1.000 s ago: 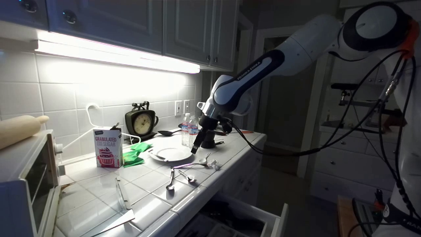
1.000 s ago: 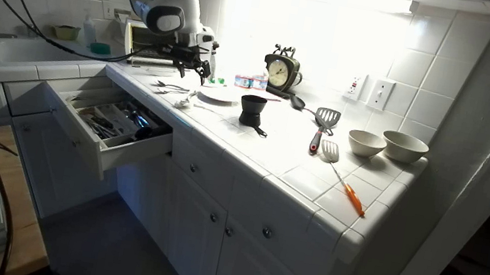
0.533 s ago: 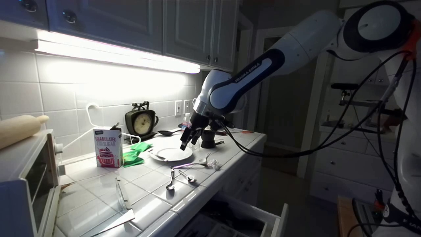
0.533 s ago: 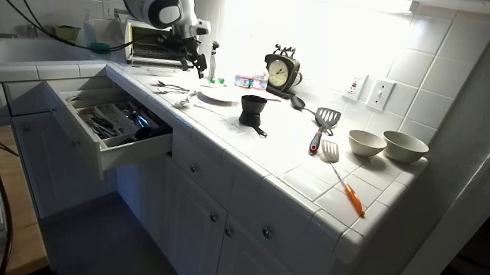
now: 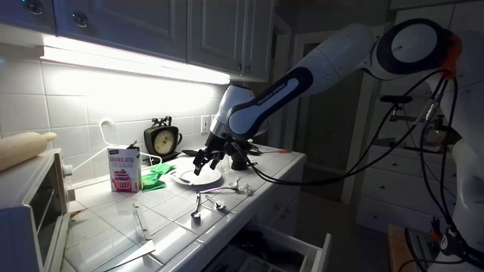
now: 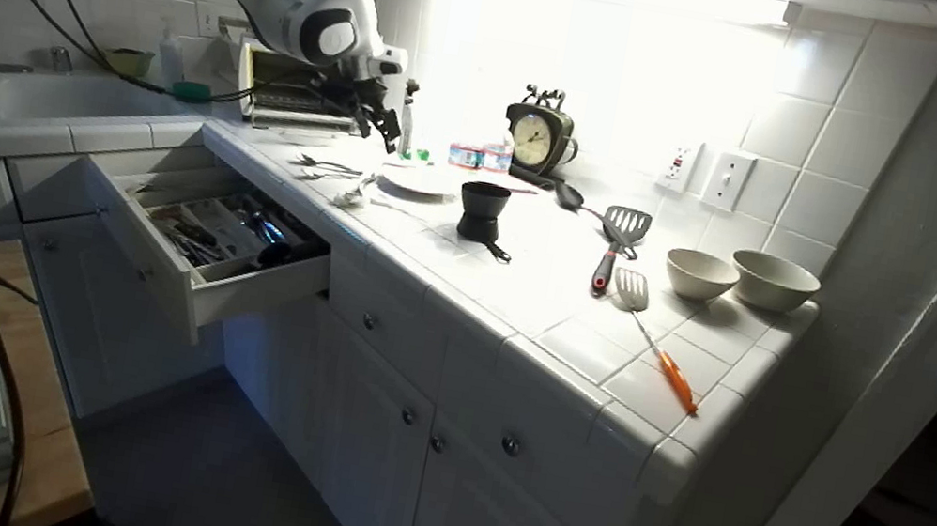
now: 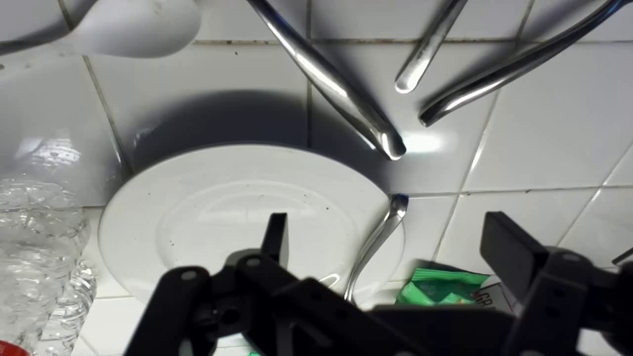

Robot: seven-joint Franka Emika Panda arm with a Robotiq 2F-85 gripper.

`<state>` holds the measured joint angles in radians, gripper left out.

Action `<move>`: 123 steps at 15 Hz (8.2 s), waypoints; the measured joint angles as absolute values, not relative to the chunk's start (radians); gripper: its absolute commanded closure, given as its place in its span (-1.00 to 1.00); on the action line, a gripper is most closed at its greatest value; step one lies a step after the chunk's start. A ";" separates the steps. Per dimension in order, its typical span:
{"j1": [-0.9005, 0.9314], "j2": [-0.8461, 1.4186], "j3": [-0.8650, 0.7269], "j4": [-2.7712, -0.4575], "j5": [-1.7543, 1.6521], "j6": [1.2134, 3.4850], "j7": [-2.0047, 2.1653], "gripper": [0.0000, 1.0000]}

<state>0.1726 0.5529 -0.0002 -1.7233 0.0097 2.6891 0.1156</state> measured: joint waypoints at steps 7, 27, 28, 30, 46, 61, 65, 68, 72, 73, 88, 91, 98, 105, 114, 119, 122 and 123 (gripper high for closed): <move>0.179 0.687 -0.015 -1.587 0.010 2.762 0.150 -1.00; 0.196 0.897 -0.030 -1.336 0.010 2.816 0.162 1.00; 0.196 0.901 -0.031 -1.329 0.010 2.816 0.162 1.00; 0.197 0.907 -0.034 -1.320 0.010 2.816 0.162 1.00; 0.199 0.924 -0.040 -1.295 0.010 2.810 0.162 0.49; 0.202 0.939 -0.044 -1.265 0.010 2.796 0.162 0.18; 0.203 0.935 -0.044 -1.264 0.010 2.788 0.164 -0.35; 0.218 0.919 -0.061 -1.264 0.010 2.757 0.188 -0.80; 0.262 0.880 -0.109 -1.276 0.005 2.678 0.232 -1.00; 0.273 0.871 -0.119 -1.280 -0.006 2.658 0.241 -1.00; 0.352 0.850 -0.185 -1.350 -0.136 2.576 0.368 -0.38; 0.359 0.850 -0.191 -1.360 -0.139 2.576 0.385 -0.06; 0.367 0.845 -0.196 -1.359 -0.141 2.575 0.401 0.19; 0.370 0.845 -0.199 -1.359 -0.142 2.575 0.405 0.28; 0.378 0.837 -0.200 -1.360 -0.143 2.569 0.408 0.76; 0.380 0.837 -0.201 -1.360 -0.146 2.566 0.412 0.92; 0.381 0.836 -0.201 -1.360 -0.146 2.566 0.414 0.92; 0.382 0.835 -0.201 -1.360 -0.146 2.566 0.415 0.92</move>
<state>0.3817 0.8349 -0.2007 -1.3599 -0.1465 2.5659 0.4154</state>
